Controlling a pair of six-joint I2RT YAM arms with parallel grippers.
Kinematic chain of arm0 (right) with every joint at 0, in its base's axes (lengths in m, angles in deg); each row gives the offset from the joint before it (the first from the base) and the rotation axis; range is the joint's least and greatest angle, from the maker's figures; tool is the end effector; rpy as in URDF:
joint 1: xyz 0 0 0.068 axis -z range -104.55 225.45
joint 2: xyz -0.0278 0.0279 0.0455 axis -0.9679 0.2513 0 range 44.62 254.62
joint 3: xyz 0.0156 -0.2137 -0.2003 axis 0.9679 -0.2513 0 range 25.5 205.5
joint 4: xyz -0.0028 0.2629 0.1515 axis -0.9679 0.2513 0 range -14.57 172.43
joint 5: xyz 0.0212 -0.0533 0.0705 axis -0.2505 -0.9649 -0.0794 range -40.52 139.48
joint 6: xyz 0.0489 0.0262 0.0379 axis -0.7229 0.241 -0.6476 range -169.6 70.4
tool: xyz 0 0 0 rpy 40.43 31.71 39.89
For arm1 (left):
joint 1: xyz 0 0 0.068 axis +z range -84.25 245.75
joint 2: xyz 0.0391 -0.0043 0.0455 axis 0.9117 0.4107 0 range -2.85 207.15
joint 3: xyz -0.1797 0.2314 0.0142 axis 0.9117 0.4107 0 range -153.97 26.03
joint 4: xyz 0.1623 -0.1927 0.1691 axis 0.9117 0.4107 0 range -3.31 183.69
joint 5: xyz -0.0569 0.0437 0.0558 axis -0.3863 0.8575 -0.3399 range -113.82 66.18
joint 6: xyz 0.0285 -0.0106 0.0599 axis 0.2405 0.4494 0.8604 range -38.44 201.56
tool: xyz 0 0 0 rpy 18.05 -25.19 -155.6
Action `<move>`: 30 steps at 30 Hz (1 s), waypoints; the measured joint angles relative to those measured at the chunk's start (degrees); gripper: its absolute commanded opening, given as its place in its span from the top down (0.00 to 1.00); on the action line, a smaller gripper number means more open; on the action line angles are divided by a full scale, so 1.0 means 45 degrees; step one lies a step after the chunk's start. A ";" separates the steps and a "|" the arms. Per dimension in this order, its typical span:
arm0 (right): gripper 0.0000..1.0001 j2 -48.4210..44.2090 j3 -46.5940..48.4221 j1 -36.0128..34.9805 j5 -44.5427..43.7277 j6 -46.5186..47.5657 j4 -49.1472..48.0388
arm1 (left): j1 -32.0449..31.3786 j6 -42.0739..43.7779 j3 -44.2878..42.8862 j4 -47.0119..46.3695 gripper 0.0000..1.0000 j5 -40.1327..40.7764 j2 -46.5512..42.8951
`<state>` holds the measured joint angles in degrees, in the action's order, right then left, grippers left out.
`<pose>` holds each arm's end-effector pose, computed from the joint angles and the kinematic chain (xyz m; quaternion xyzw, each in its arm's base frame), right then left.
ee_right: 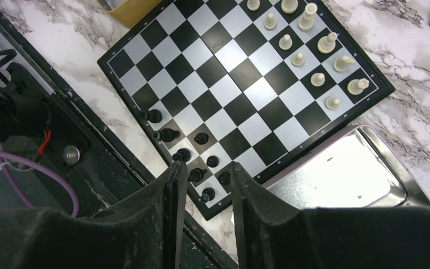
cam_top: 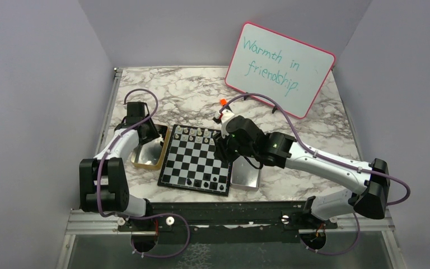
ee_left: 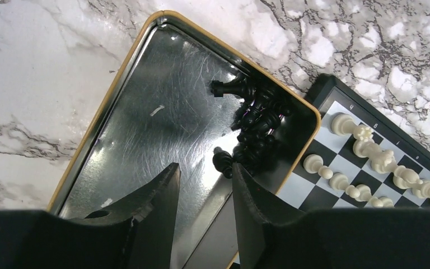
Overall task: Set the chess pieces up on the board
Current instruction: Pick up the chess piece from the storage box.
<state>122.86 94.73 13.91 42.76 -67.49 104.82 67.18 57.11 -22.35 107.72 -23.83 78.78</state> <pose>0.1756 0.3106 0.3276 -0.3104 0.8439 0.2370 0.3680 0.3278 0.0081 0.1836 -0.2131 0.9277 -0.0612 0.3005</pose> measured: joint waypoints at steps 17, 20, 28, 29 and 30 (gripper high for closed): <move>0.61 0.0248 0.0005 -0.0005 0.0039 -0.0005 -0.0296 | 0.0185 -0.0039 0.0010 -0.0175 0.62 -0.1627 0.1146; 0.61 0.0330 0.0005 0.0000 0.0092 -0.0010 -0.0335 | 0.0185 -0.0044 0.0010 -0.0253 0.65 -0.1812 0.1277; 0.61 0.0389 0.0005 -0.0005 0.0243 -0.0010 -0.0359 | 0.0185 -0.0039 0.0005 -0.0316 0.74 -0.1923 0.1719; 0.61 0.0389 0.0005 0.0000 0.0257 -0.0010 -0.0364 | 0.0185 -0.0034 0.0005 -0.0301 0.76 -0.1919 0.1758; 0.61 0.0389 0.0005 0.0000 0.0267 -0.0010 -0.0389 | 0.0185 -0.0024 0.0000 -0.0277 0.77 -0.1904 0.1783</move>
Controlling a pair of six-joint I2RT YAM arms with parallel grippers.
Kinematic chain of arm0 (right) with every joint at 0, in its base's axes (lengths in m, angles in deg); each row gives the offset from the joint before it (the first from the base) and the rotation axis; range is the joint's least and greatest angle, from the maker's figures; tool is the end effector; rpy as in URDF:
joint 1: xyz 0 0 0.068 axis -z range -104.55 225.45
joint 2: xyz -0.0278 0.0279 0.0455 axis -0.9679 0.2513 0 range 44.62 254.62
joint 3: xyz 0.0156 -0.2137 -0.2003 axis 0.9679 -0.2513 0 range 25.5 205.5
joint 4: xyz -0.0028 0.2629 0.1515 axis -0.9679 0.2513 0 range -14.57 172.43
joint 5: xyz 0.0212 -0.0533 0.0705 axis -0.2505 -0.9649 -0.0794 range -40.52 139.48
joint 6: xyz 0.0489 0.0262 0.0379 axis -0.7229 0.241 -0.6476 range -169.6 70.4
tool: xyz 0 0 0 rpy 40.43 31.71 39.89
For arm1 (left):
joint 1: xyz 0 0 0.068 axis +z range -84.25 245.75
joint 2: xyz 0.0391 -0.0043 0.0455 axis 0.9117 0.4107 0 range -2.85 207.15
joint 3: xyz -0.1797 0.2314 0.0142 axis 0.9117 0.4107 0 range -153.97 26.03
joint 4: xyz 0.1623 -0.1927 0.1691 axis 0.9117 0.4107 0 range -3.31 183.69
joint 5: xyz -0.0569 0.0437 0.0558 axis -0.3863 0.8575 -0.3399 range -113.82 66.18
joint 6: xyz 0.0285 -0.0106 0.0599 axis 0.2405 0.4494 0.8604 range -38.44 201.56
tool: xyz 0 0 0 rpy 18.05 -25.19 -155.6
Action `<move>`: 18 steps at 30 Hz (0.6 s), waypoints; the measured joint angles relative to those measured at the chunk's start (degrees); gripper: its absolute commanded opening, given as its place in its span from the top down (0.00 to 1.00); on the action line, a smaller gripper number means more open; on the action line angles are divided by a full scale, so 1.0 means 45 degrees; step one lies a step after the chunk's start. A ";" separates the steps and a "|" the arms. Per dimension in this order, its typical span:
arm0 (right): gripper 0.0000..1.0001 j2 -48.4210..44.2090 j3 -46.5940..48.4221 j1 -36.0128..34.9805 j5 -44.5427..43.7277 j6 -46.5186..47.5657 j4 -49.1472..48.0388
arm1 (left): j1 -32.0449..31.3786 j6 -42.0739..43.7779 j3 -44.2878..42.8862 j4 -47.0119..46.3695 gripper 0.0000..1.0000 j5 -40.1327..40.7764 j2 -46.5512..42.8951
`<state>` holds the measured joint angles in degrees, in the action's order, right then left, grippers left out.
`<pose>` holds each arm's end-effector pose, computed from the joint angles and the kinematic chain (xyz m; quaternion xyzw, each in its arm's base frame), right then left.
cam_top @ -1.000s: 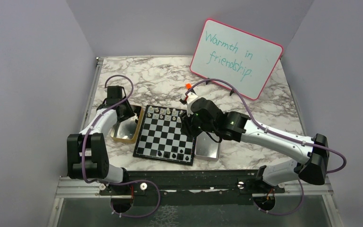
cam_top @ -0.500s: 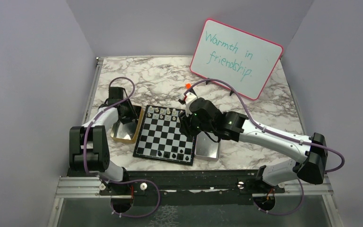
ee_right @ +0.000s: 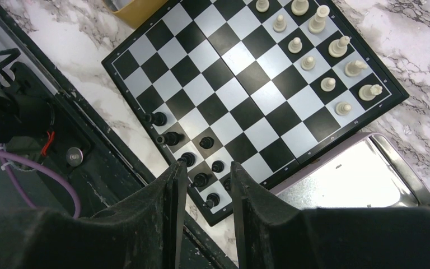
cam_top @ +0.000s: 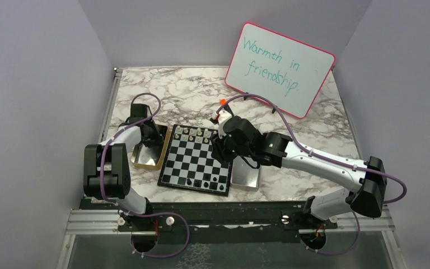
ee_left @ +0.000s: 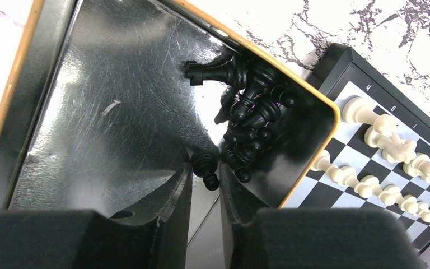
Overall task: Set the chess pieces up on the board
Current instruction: Pick up the chess piece from the storage box.
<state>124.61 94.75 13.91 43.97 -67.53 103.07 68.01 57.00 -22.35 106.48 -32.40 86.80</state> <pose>0.1789 0.3190 0.3203 -0.3145 0.8427 0.2447 0.3621 0.3369 0.0052 0.1418 -0.2057 0.9436 -0.1192 0.2305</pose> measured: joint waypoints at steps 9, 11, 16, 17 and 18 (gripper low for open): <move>0.61 0.0000 0.0000 -0.0005 0.0073 0.0000 -0.0117 | 0.0000 0.0559 -0.0661 0.0797 0.86 0.0622 0.0044; 0.61 0.0000 0.0000 -0.0005 0.0097 0.0000 -0.0151 | 0.0000 0.0733 -0.0884 0.0962 0.86 0.0840 0.0044; 0.61 0.0000 0.0000 -0.0005 0.0107 0.0000 -0.0170 | 0.0000 0.1229 -0.1277 0.1399 0.87 0.1316 0.0000; 0.61 0.0000 0.0000 -0.0005 0.0112 0.0000 -0.0180 | 0.0000 0.1302 -0.1311 0.1481 0.87 0.1423 -0.0029; 0.61 0.0000 0.0000 -0.0005 0.0112 0.0000 -0.0194 | 0.0000 0.1379 -0.1350 0.1554 0.87 0.1501 -0.0073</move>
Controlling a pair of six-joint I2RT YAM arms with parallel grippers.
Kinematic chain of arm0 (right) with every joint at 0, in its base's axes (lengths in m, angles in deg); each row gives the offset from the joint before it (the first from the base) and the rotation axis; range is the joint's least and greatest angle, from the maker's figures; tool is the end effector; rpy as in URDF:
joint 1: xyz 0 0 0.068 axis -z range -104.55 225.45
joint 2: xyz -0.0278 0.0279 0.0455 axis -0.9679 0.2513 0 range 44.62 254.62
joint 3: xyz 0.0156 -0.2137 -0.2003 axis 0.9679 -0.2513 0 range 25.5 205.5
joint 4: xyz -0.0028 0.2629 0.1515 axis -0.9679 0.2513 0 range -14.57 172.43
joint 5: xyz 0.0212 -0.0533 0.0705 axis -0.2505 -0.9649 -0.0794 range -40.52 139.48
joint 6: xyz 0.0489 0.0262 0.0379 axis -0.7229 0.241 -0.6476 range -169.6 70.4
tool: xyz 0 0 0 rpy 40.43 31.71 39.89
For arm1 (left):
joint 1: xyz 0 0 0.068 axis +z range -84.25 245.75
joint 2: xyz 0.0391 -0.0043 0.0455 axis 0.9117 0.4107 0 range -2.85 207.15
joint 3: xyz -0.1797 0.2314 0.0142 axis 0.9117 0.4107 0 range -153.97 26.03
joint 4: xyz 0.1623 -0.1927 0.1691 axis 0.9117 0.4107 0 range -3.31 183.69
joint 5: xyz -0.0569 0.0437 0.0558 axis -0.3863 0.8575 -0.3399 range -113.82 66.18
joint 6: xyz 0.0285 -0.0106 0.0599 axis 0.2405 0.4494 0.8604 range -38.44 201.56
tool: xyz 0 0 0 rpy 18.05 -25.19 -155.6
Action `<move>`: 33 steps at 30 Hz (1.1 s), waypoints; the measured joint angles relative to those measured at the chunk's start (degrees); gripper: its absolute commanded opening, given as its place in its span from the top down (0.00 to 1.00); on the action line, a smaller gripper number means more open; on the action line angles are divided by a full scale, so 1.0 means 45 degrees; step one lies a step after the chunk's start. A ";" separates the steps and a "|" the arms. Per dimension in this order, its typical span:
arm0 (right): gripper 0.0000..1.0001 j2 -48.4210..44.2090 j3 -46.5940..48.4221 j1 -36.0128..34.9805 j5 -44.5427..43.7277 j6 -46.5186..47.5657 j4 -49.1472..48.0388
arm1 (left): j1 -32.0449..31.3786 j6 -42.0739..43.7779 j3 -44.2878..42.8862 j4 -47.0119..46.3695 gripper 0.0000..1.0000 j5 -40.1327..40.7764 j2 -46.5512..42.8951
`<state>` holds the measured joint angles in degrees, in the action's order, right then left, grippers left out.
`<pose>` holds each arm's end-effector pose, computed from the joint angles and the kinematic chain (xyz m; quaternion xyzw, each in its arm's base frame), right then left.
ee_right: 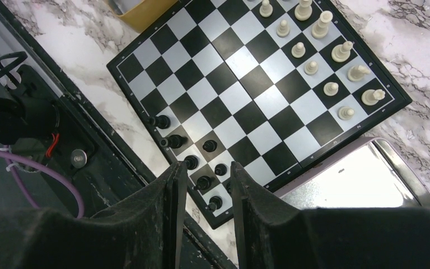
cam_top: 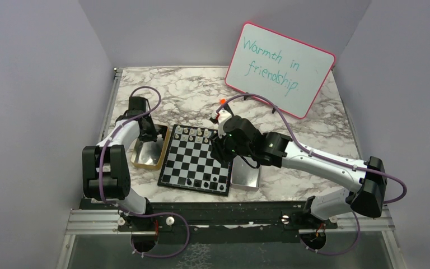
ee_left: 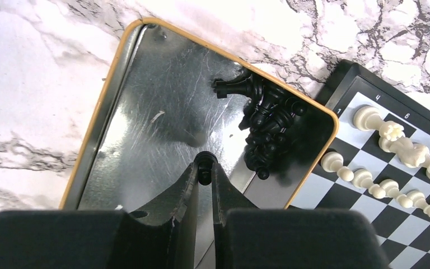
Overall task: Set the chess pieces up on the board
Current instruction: Pick up the chess piece from the storage box, then place the chess piece on the chessboard.
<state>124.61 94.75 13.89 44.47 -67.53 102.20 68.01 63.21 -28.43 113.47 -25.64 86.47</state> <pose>0.1789 0.3204 0.3218 -0.3149 0.8391 0.2523 0.3648 0.3488 0.0120 0.1703 -0.1695 0.9545 -0.0495 0.2404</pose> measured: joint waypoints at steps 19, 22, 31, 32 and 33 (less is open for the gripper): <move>0.61 -0.0379 -0.1370 0.0000 -0.0272 -0.0151 -0.0316 | -0.1889 0.0568 -0.1564 0.2239 0.87 -0.0194 -0.1904; 0.61 -0.0903 -0.1778 0.0000 -0.0627 -0.0262 -0.0340 | -0.2730 0.0471 -0.1593 0.2497 0.87 -0.0267 -0.2132; 0.61 -0.2841 -0.2623 0.0000 -0.2016 -0.0393 -0.0350 | -0.6003 -0.0384 -0.1583 0.3075 0.87 -0.0131 -0.2453; 0.61 -0.3036 -0.2647 0.0000 -0.2142 -0.0393 -0.0355 | -0.6402 -0.0505 -0.1579 0.3084 0.87 -0.0102 -0.2453; 0.61 -0.3225 -0.2662 0.0000 -0.2273 -0.0389 -0.0355 | -0.6829 -0.0646 -0.1549 0.3084 0.87 -0.0049 -0.2453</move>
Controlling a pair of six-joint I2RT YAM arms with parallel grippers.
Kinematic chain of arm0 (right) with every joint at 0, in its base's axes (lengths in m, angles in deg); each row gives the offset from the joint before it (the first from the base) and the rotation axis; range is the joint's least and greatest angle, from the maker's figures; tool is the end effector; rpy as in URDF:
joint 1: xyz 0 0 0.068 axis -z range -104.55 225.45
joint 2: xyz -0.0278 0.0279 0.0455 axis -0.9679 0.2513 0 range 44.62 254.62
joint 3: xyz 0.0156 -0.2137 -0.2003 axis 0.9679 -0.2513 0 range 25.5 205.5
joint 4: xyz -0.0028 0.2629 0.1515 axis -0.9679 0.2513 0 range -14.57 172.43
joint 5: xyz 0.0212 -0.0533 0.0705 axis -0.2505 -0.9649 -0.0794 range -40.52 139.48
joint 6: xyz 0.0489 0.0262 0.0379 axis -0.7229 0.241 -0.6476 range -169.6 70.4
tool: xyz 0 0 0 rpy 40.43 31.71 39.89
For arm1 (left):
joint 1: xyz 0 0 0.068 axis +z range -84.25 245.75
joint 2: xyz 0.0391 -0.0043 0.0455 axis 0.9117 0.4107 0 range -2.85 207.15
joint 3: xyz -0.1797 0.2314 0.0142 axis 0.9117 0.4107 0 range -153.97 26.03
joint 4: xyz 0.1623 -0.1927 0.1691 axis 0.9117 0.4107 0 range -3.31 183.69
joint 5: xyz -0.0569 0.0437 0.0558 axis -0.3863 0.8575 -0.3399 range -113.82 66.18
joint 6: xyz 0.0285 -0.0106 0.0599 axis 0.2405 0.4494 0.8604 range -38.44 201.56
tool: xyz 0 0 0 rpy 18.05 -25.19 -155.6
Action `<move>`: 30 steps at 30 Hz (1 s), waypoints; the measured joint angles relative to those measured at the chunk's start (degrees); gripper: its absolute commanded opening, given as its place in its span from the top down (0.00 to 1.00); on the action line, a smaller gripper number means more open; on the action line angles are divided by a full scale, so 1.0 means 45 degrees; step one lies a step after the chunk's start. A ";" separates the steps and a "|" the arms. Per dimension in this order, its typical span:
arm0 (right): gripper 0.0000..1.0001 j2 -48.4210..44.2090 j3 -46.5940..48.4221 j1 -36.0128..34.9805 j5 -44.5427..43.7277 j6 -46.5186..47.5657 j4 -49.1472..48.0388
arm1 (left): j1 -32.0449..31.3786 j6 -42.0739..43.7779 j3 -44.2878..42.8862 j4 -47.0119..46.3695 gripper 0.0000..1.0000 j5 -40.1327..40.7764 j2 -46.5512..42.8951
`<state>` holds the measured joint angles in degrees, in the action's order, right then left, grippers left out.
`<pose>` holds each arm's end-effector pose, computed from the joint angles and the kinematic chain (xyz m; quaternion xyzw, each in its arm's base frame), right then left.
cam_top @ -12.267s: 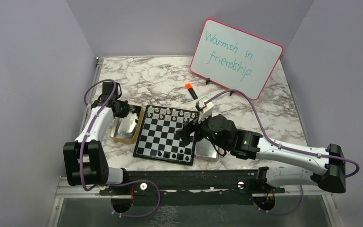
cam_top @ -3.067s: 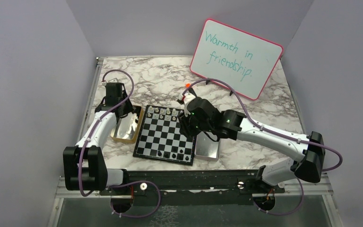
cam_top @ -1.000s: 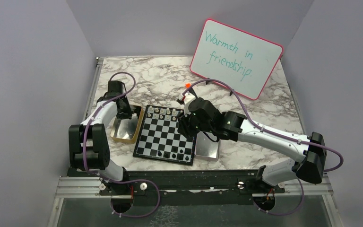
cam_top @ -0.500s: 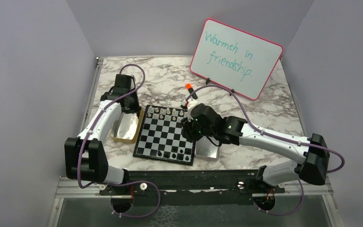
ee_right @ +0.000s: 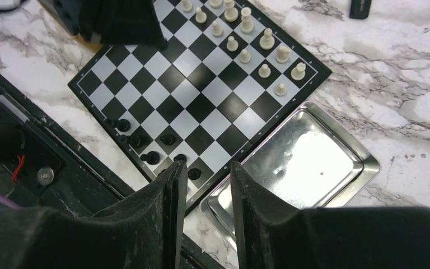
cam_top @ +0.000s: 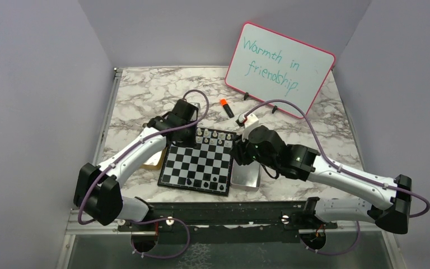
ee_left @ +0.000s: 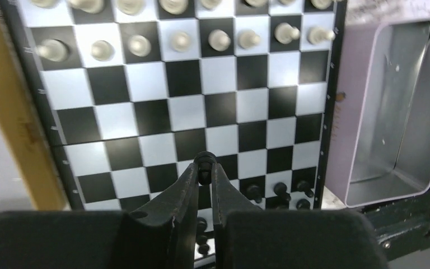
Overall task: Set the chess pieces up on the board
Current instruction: Place the chess piece on the chessboard.
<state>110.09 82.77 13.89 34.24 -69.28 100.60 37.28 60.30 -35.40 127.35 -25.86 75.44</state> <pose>0.1560 0.2584 0.3219 -0.2530 0.8374 0.2175 0.4329 0.2848 -0.1566 0.2587 0.0654 0.9577 -0.1331 0.2465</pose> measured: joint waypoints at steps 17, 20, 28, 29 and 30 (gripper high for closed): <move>0.61 -0.0850 -0.0413 0.0000 -0.0821 -0.0005 0.0044 | -0.3138 -0.1851 0.1817 0.0044 0.86 0.0845 0.0277; 0.61 -0.0850 -0.0413 0.0000 -0.0840 -0.0005 0.0039 | -0.3235 -0.1953 0.2118 -0.0015 0.86 0.0845 0.0374; 0.61 -0.0850 -0.0481 0.0000 -0.0850 -0.0005 0.0039 | -0.3434 -0.2152 0.2307 -0.0257 0.86 0.0845 0.0695; 0.61 -0.0850 -0.0481 0.0000 -0.0850 0.0000 0.0039 | -0.3453 -0.2157 0.2307 -0.0296 0.86 0.0850 0.0748; 0.61 -0.0850 -0.0481 0.0000 -0.0850 0.0000 0.0039 | -0.3483 -0.2171 0.2307 -0.0340 0.86 0.0850 0.0831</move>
<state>106.27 80.61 13.89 30.41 -69.28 100.78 21.61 50.53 -25.02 125.82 -22.03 79.17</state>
